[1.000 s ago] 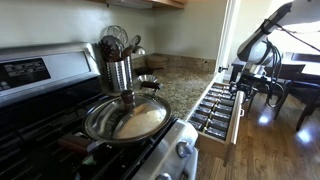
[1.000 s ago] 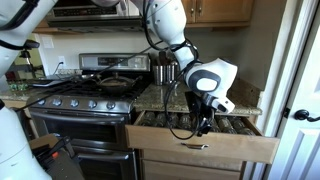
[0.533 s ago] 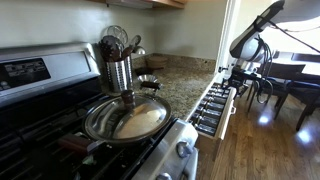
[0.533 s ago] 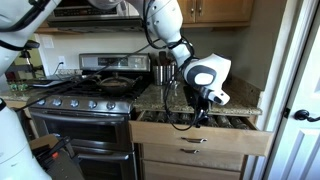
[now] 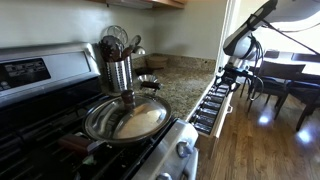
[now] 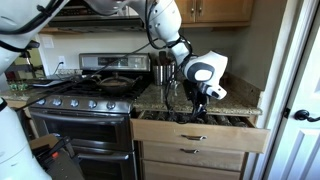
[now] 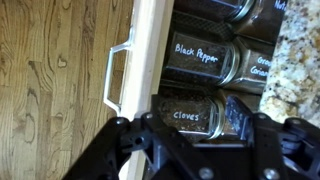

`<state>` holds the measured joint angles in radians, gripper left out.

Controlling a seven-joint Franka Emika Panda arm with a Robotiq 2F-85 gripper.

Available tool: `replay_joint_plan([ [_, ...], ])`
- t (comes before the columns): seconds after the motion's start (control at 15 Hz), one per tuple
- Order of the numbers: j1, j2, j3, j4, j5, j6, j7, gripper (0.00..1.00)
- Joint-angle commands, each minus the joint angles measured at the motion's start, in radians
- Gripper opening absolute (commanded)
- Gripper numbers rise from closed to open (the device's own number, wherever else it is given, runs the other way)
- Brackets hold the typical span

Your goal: Close the drawer on the right

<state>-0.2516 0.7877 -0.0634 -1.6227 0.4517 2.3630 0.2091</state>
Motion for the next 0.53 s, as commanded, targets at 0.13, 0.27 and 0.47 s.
replay_joint_plan([
  [0.13,0.022,-0.034,-0.075,-0.022,-0.115,-0.153,0.086,1.0],
  [0.27,0.008,-0.028,-0.082,-0.011,-0.137,-0.197,0.069,1.0],
  [0.47,-0.006,0.003,-0.093,0.034,-0.15,-0.278,0.067,1.0],
])
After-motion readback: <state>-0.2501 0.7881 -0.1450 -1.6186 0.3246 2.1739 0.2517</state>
